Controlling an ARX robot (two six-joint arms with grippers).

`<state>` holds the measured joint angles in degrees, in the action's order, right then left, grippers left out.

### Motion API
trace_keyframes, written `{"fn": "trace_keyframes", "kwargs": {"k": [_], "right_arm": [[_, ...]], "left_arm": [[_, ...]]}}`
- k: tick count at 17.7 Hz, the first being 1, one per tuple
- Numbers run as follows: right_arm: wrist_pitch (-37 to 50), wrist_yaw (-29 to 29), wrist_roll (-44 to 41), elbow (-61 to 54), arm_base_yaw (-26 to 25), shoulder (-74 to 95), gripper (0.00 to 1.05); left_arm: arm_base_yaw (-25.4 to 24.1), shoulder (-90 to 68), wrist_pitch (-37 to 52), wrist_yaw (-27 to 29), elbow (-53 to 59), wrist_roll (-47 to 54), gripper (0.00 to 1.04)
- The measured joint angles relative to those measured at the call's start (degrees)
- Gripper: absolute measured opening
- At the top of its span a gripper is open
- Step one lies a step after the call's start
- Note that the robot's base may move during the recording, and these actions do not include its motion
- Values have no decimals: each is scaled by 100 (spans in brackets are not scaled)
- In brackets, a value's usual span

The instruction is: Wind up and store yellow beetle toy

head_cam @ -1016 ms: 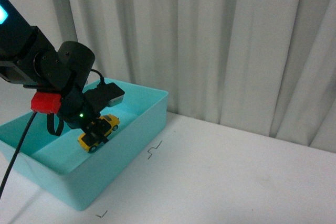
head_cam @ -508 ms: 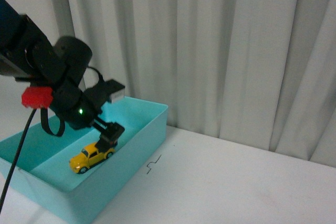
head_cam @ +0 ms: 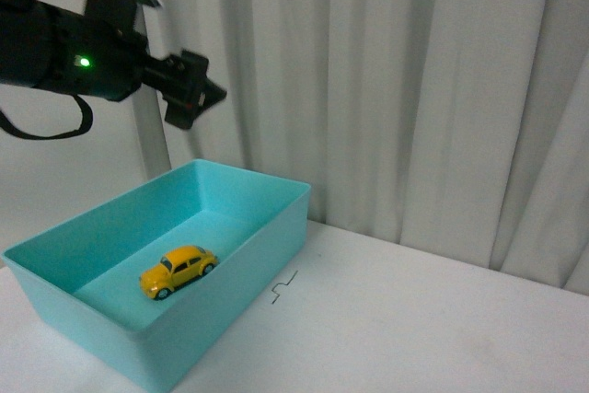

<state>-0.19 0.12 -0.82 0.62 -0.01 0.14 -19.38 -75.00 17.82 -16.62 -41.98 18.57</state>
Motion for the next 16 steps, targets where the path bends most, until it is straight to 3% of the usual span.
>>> {"fn": "trace_keyframes", "kwargs": {"k": [2, 5, 9, 16], "right_arm": [[-7, -11, 0, 0, 0, 2, 98], [-7, -9, 0, 0, 0, 2, 98], [-4, -13, 0, 0, 0, 2, 98], [-4, -11, 0, 0, 0, 2, 98]], "left_arm": [[181, 1075, 1123, -39, 1128, -938, 67], [527, 2522, 1222, 208, 2138, -1609, 38], [911, 3062, 1213, 662, 2872, -1786, 3], [1250, 3713, 1126, 953, 3292, -1823, 2]]}}
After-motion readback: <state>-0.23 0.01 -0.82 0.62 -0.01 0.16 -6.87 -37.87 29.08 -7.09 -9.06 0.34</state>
